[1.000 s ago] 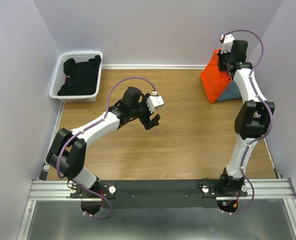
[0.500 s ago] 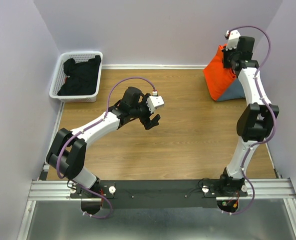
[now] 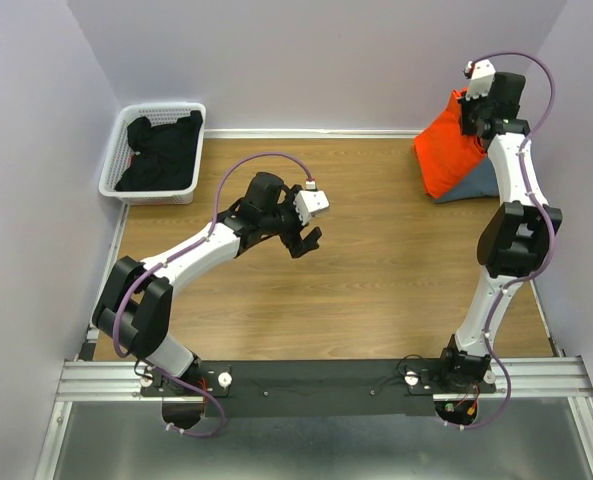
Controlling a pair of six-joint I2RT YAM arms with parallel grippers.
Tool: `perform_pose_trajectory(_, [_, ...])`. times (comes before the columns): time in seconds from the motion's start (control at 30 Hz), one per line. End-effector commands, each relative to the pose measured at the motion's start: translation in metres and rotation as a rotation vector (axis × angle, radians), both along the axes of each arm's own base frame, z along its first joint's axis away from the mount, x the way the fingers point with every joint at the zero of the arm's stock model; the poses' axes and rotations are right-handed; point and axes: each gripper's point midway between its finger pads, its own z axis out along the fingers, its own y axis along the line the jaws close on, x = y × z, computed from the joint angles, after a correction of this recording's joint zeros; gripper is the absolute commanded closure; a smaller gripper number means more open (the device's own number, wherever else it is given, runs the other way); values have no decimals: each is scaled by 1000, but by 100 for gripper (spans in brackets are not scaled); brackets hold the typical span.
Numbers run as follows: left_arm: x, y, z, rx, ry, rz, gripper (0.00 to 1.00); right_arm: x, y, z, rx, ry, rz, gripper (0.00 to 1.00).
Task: Fold and stack the t-shirts
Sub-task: Neatly place the folded tshirt to the corner
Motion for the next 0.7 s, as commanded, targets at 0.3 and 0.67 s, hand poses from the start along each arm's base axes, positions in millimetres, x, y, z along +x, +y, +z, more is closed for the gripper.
perform_pose_trajectory(0.3, [-2, -1, -4, 16, 24, -24, 5, 26, -47, -33, -82, 23, 4, 99])
perform_pose_trajectory(0.67, [-4, -1, -10, 25, 38, -37, 5, 33, -86, -67, -125, 66, -30, 99])
